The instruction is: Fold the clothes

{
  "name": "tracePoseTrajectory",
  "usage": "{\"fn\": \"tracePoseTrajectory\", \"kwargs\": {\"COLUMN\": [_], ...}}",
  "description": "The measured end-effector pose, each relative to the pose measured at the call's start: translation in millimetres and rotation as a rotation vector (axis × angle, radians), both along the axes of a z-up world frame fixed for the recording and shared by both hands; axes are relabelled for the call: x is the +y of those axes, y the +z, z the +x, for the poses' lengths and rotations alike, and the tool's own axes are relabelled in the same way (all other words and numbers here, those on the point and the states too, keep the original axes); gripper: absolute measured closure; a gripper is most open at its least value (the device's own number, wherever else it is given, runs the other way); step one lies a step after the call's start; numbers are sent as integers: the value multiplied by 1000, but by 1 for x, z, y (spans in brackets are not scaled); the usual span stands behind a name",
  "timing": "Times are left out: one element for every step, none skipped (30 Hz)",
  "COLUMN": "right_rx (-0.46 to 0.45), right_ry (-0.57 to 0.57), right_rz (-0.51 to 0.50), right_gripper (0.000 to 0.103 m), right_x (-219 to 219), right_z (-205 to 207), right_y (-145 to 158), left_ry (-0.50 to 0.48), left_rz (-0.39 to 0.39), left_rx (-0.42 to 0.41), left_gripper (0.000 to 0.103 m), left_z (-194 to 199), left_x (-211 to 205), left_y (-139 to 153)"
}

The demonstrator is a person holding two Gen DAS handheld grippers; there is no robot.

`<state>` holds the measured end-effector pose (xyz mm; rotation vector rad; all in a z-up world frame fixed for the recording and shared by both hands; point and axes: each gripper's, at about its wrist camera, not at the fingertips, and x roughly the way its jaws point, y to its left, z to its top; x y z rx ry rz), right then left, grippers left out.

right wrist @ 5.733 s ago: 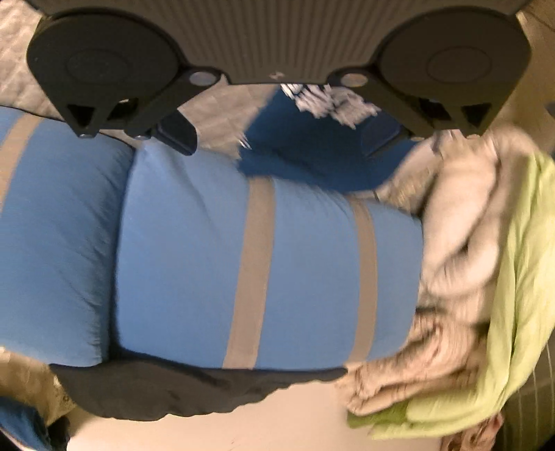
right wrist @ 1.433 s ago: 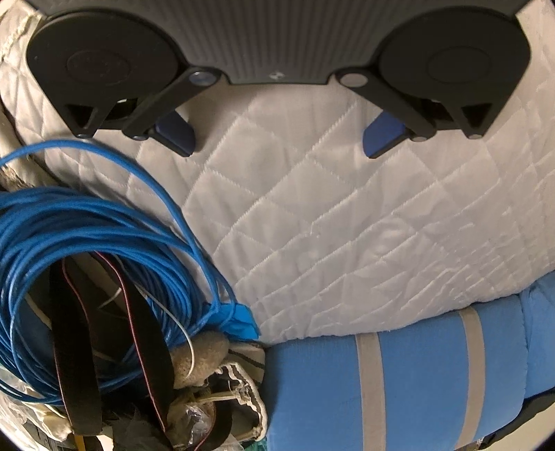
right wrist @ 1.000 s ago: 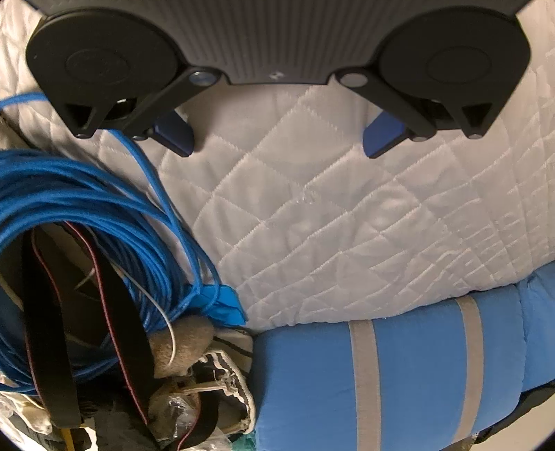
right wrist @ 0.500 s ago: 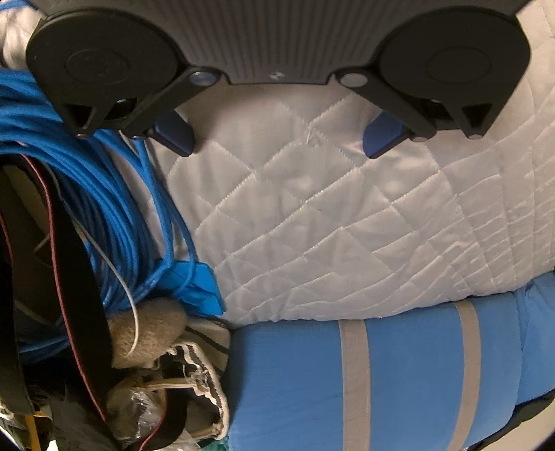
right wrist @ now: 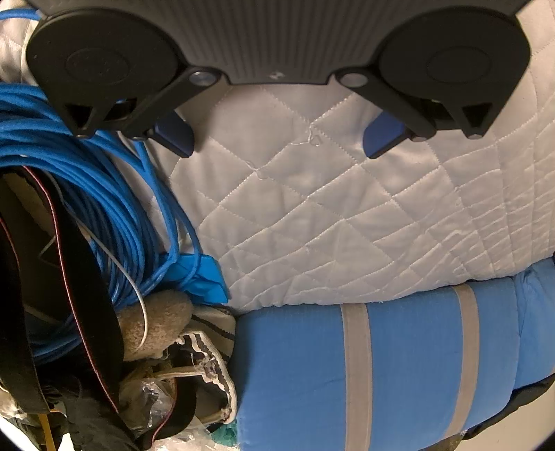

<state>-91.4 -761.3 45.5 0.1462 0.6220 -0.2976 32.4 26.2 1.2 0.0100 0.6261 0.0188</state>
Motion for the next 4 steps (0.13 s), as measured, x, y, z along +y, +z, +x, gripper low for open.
{"fn": "tracePoseTrajectory", "kwargs": {"right_rx": [-1,-2,-3,-4], "right_ry": [0,1,1,1], "right_rz": [2,4,6,9], "right_gripper": [1,1,1,1], "right_x": [0,-1,-1,-2], "right_z": [0,0,0,0], "right_y": [0,0,0,0], "left_ry": [0,0,1,2], "left_rz": [-3,-3,-2,0], "left_rx": [-2,-2,-2,-2], "left_gripper": [0,0,0,0], "left_z": [0,0,0,0], "left_x": [0,0,0,0], "left_y": [0,0,0,0]}}
